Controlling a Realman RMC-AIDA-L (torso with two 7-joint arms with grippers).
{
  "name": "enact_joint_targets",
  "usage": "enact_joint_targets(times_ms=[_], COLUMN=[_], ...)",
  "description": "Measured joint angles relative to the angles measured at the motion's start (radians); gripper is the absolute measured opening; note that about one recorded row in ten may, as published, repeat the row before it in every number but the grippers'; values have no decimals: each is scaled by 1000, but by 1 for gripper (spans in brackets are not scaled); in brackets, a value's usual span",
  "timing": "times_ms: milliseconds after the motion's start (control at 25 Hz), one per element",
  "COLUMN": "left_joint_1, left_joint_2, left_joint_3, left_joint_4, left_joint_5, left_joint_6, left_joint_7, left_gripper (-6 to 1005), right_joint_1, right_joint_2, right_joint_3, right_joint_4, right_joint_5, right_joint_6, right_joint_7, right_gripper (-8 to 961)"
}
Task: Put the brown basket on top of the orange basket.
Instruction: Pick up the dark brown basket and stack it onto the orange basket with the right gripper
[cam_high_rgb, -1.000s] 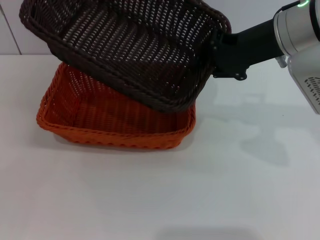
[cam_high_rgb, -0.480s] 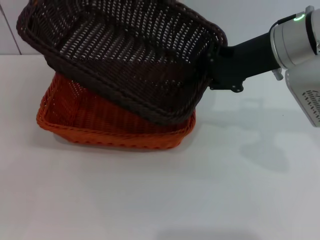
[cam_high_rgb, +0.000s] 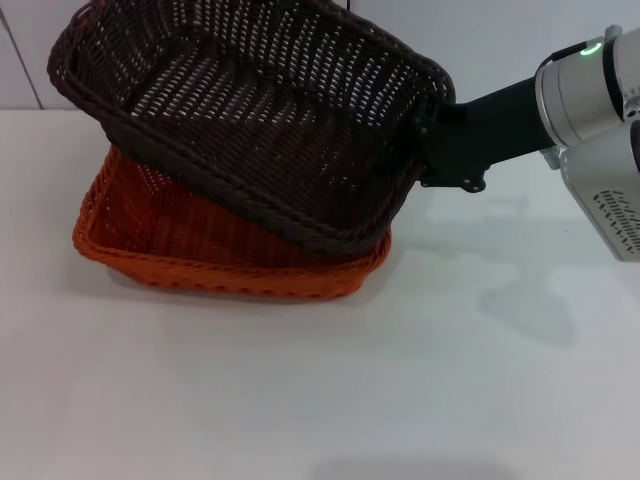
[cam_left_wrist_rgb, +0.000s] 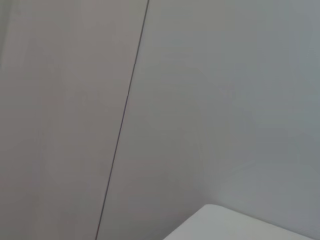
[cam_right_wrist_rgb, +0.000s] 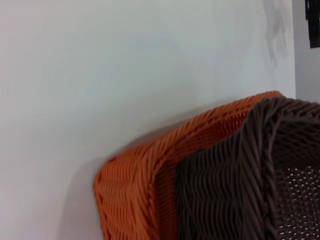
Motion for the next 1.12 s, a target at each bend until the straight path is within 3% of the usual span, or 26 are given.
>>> enact_joint_targets(times_ms=[920,1120], left_joint_1=[6,6], left_joint_2=[3,5], left_joint_3=[0,-2], left_joint_4=[-10,-11], left_joint_5=[-1,-1], left_joint_6=[8,7], left_joint_7=[-3,-3], left_gripper=[813,813], right_joint_1=[-3,-23], right_joint_2=[5,22], right_joint_3=[-56,-49], right_joint_4=[-46,-28], right_joint_5=[14,41], right_joint_6=[58,63], right_joint_7=[-4,8], right_gripper=[149,149])
